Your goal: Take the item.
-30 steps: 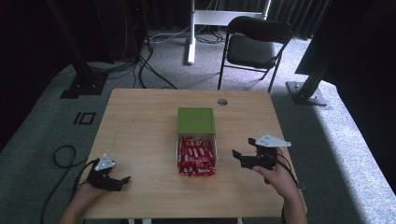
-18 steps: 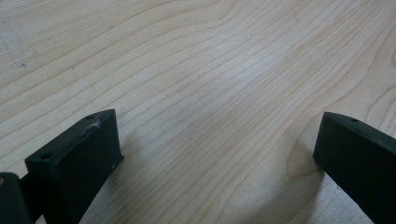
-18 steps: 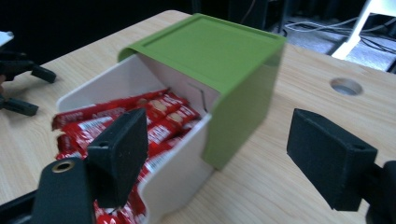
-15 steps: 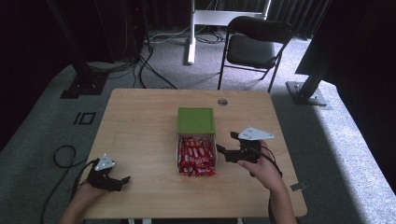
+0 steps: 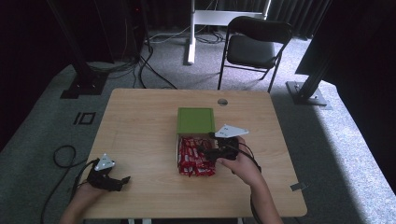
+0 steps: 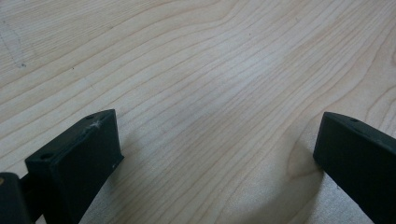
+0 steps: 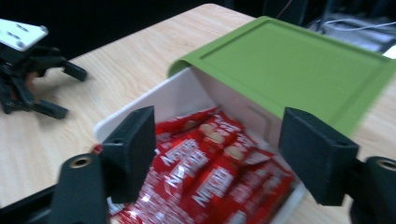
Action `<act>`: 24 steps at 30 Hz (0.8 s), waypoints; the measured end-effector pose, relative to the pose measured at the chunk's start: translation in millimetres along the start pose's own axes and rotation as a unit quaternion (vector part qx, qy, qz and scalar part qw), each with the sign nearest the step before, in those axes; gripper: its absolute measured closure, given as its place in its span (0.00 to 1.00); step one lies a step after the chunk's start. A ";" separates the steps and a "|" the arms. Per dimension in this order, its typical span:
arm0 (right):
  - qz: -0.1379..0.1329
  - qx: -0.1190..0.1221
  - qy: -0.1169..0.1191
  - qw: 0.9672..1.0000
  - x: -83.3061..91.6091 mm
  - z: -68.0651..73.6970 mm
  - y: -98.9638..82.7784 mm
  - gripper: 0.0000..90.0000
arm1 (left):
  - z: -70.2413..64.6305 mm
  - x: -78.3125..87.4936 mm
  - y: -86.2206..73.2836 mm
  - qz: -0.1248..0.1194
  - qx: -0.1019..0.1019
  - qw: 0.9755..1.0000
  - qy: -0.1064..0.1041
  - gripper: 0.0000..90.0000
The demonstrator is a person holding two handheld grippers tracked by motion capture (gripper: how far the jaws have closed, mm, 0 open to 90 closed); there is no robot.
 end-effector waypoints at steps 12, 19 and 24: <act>0.045 -0.049 -0.013 0.998 -29.6 9.1 -16.9 0.61 | -0.1 0.0 0.0 0.000 0.001 1.000 0.000 0.02; 0.078 -0.105 -0.046 0.990 -39.5 6.9 -28.9 0.72 | -0.1 0.1 -0.1 0.000 0.000 1.000 0.000 0.02; 0.086 -0.129 -0.045 0.987 -46.3 10.2 -34.4 0.75 | 0.0 0.1 -0.1 0.001 0.000 1.000 0.000 0.02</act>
Point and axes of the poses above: each handheld gripper's, and its own axes: x roughly backward along the jaws, y roughly out of its top, z roughly to its left, the point moved 10 cm from there along -x, roughly forward along the jaws, and after that the axes turned 3 degrees about y, right-handed, at the moved point
